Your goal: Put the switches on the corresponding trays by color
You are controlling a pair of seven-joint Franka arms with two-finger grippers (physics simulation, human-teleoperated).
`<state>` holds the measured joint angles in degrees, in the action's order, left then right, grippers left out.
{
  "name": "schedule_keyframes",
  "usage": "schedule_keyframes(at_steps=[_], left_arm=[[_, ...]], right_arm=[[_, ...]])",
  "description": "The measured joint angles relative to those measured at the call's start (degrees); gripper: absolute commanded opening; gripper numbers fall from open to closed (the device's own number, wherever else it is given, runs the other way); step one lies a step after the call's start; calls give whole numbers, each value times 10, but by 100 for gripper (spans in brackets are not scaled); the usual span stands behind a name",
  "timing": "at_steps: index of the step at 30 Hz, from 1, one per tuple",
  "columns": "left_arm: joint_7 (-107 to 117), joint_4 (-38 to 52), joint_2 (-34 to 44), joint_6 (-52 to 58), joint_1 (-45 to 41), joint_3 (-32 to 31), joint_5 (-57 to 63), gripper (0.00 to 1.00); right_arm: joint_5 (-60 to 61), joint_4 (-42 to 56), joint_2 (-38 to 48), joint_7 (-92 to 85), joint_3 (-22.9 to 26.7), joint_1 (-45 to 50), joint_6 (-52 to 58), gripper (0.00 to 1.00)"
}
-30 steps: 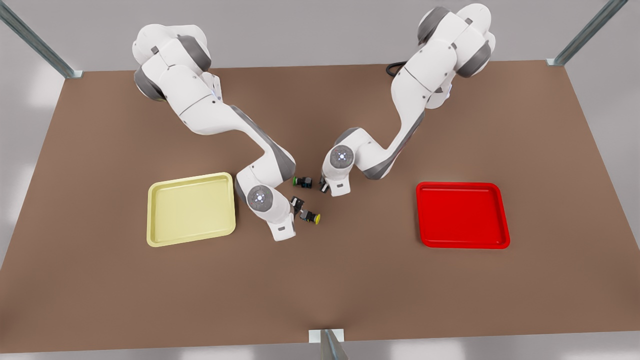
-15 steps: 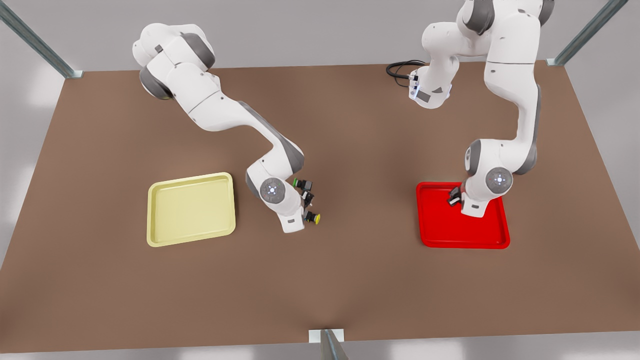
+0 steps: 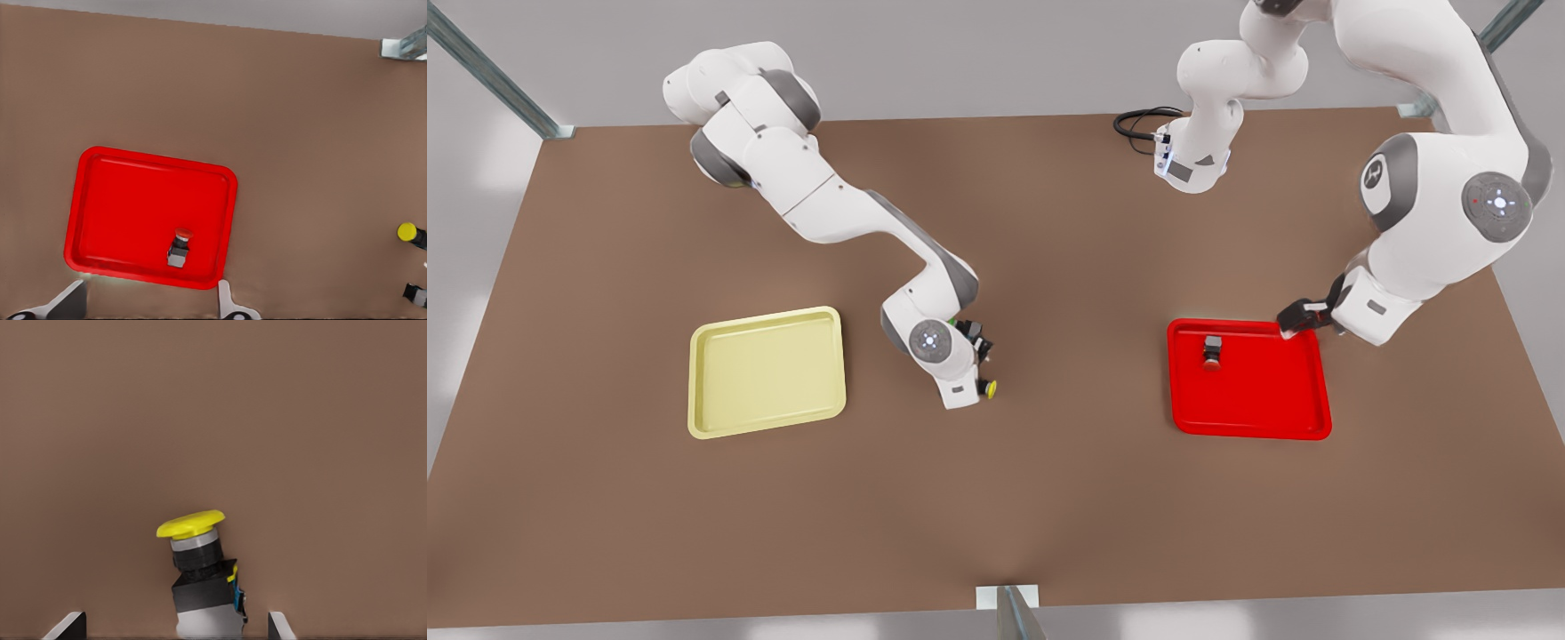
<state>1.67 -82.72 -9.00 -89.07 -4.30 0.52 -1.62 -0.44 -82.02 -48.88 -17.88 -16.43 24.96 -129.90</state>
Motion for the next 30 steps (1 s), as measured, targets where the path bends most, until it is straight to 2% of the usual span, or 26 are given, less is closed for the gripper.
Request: schedule_keyframes(at_steps=[1, 2, 4, 6, 7, 8, 18, 19, 20, 21, 22, 25, 28, 30], left_arm=[[-23, 10, 17, 49, -4, 5, 2, 100], [-51, -49, 80, 60, -32, 29, 4, 100], [-53, -75, 99, 49, -41, 29, 6, 100], [-45, -42, 63, 46, -37, 17, 7, 100], [-43, 11, 25, 76, -36, 8, 7, 100], [-31, 72, -9, 111, -13, -37, 7, 100], [8, 70, -15, 98, -6, -52, 22, 100], [10, 70, -18, 97, -6, -52, 22, 100], [10, 71, -18, 97, -6, -52, 22, 100], [11, 71, -18, 98, -6, -52, 22, 100], [11, 71, -19, 97, -6, -52, 22, 100], [11, 71, -19, 98, -6, -52, 22, 100], [11, 73, -23, 98, -6, -52, 22, 100], [11, 73, -23, 98, -6, -52, 23, 100]], right_arm=[[0, -1, -1, 0, 0, 0, 0, 100], [2, -1, -4, 1, 0, 0, 1, 100], [2, 0, -6, 1, 1, 0, 3, 100], [2, 1, -11, 0, 2, 0, 1, 100], [0, 3, -12, -3, 2, 0, -2, 100], [-8, 4, -13, -5, 2, 0, -4, 100], [-13, 5, -27, -5, 2, 2, -4, 100], [-14, 5, -29, -9, 2, 2, -5, 92], [-19, 5, -31, -9, 2, 2, -5, 71], [-24, 8, -33, -10, 2, 2, -5, 59], [-24, 10, -34, -11, 1, 3, -5, 52], [-24, 11, -33, -11, 0, 3, -5, 45], [-24, 13, -33, -10, -3, 4, -5, 46], [-23, 14, -33, -9, -3, 4, -4, 50]])
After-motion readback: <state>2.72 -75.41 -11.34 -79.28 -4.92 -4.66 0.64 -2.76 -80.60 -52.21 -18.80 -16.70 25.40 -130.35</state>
